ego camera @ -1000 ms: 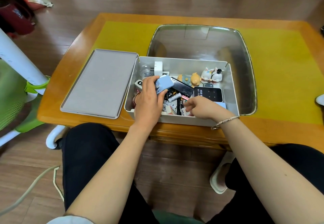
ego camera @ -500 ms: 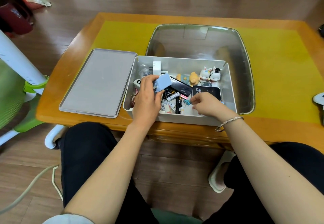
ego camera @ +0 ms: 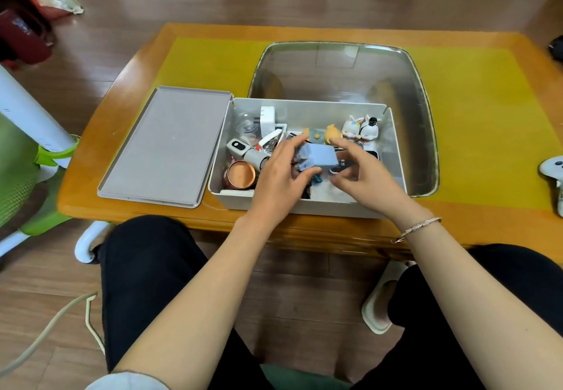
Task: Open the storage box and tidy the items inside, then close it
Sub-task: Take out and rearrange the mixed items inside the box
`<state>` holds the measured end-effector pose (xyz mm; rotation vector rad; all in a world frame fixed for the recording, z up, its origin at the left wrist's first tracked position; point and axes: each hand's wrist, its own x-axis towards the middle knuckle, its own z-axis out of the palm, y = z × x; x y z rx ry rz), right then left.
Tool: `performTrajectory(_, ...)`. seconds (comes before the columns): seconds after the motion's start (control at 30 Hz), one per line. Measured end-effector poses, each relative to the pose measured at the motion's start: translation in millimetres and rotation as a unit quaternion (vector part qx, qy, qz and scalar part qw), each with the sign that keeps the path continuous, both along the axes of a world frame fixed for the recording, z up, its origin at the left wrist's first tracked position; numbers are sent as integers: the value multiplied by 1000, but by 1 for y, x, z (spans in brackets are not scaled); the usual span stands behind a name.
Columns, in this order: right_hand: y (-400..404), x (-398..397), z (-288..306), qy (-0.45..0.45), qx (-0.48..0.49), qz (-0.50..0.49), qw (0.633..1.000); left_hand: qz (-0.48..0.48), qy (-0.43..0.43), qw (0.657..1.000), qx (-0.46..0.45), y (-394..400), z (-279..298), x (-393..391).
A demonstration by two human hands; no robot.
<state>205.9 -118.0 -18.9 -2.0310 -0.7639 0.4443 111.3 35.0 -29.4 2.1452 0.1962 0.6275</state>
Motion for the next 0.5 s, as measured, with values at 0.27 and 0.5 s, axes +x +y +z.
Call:
performTrajectory(0.27, -4, -1, -6, -3, 27, -32, 999, -33, -27, 999, -23, -11, -1, 6)
performTrajectory(0.5, -6, -2, -9, 2, 30, -58, 998, -10, -18, 997, -69, -10, 0, 8)
